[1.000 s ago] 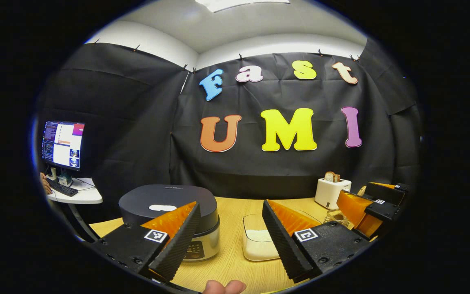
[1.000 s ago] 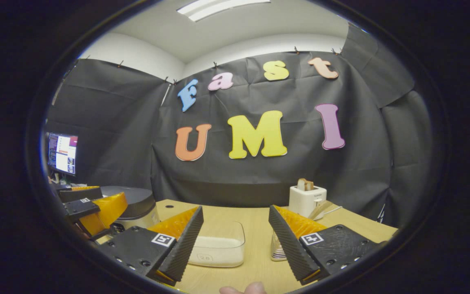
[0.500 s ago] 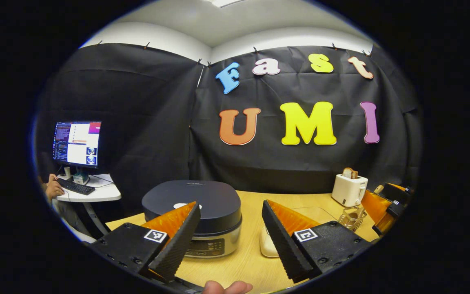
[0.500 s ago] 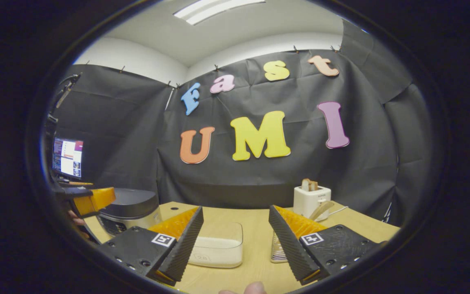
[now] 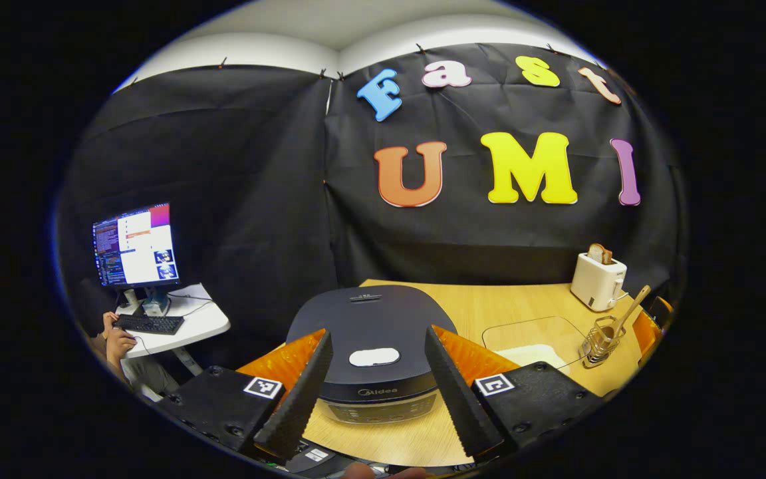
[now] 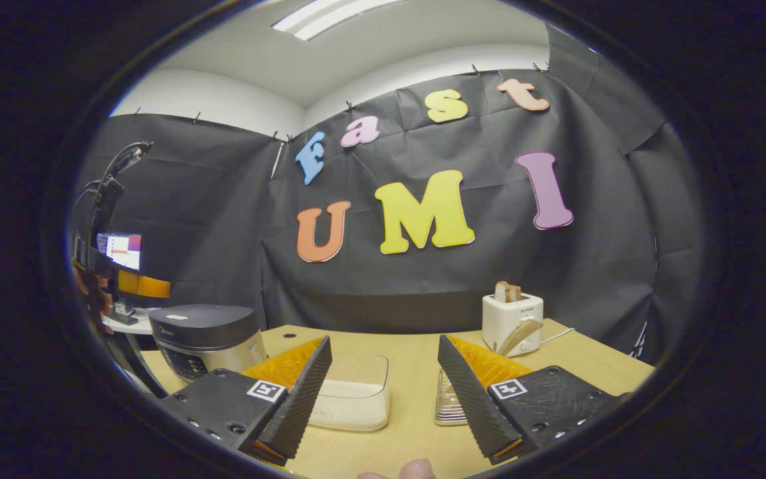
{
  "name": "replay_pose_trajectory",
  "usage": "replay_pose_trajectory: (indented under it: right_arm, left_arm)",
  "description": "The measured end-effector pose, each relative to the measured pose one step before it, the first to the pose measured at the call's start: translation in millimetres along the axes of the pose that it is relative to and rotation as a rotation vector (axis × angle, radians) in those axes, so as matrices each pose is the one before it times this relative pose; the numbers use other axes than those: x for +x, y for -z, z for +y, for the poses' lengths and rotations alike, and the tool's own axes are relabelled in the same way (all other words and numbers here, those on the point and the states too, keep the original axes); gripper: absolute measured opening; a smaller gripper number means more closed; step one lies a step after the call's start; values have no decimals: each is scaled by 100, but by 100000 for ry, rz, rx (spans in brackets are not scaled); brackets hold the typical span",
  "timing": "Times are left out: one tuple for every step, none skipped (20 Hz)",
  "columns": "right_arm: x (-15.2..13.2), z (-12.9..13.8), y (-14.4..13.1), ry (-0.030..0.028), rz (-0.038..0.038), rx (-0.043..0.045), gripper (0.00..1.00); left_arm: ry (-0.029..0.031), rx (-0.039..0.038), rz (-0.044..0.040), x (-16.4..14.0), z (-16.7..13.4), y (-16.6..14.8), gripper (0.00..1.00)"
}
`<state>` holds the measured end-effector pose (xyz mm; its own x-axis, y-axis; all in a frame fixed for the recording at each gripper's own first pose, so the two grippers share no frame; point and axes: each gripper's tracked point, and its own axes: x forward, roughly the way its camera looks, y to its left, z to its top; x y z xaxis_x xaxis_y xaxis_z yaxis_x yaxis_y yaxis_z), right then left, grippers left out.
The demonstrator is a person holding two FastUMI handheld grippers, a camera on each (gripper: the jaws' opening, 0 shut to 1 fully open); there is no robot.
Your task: Close the left gripper, press the button to open the rice cooker; take a wooden spoon from the chopstick holder with the right hand, scoop a spoonful of rice and pour it into the rice cooker, then put the wooden spoon back into the chopstick holder.
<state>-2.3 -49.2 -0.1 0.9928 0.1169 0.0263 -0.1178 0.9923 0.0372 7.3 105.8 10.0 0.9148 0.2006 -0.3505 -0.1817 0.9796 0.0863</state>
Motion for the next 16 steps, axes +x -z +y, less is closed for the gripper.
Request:
replay_pose_trajectory:
  right_arm:
    - [-121,-489,-189,851,-821,-1244,96]
    - [-97,-369,-115,810,-934,-1983,95]
    - [-94,-316,-103,588,-878,-1366,95]
    - [31,-197,232,172,-139,-621,95]
    - [17,-44,169,-647,316,534,96]
    - [-34,-80,62,-536,171,991,95]
    - [-51,-141,-36,-444,-132,936,95]
    - [-69,-207,75,-118,-147,615,95]
    - [-45,-195,112,-16,-11,643,96]
    - [14,-222,318,-168,419,534,96]
    - [45,-173,217,-109,583,623,96]
    - [87,-271,119,159,539,687,96]
    - [55,-207,78,230,389,686,96]
    - [42,-230,145,424,404,349,96]
    - [98,-148,-16,304,20,-277,95]
    - [-75,-99,-39,290,-324,-312,96]
  left_arm:
    - [378,-1016,5425,469,312,388,83]
    - [-1876,324,4108,280,742,202,80]
    - [417,554,1739,505,154,-242,72]
    - [338,-291,3377,499,24,17,70]
    - [490,-960,2803,290,-18,84,61]
    - [1105,-583,4106,450,-125,356,55]
    - [327,-487,3254,435,79,175,43]
    - [-305,-449,3165,366,269,248,37]
    - [-91,-543,2951,390,130,255,25]
    - [61,-582,1817,215,-133,150,20]
    - [80,-269,976,327,45,-45,13]
    - [292,-66,647,293,4,-103,10]
    - [80,-111,1414,215,-1,204,4]
    - [731,-491,2212,275,-109,583,3]
    - [-33,-554,681,66,-29,59,3]
    - [-294,353,-185,24,107,-112,3]
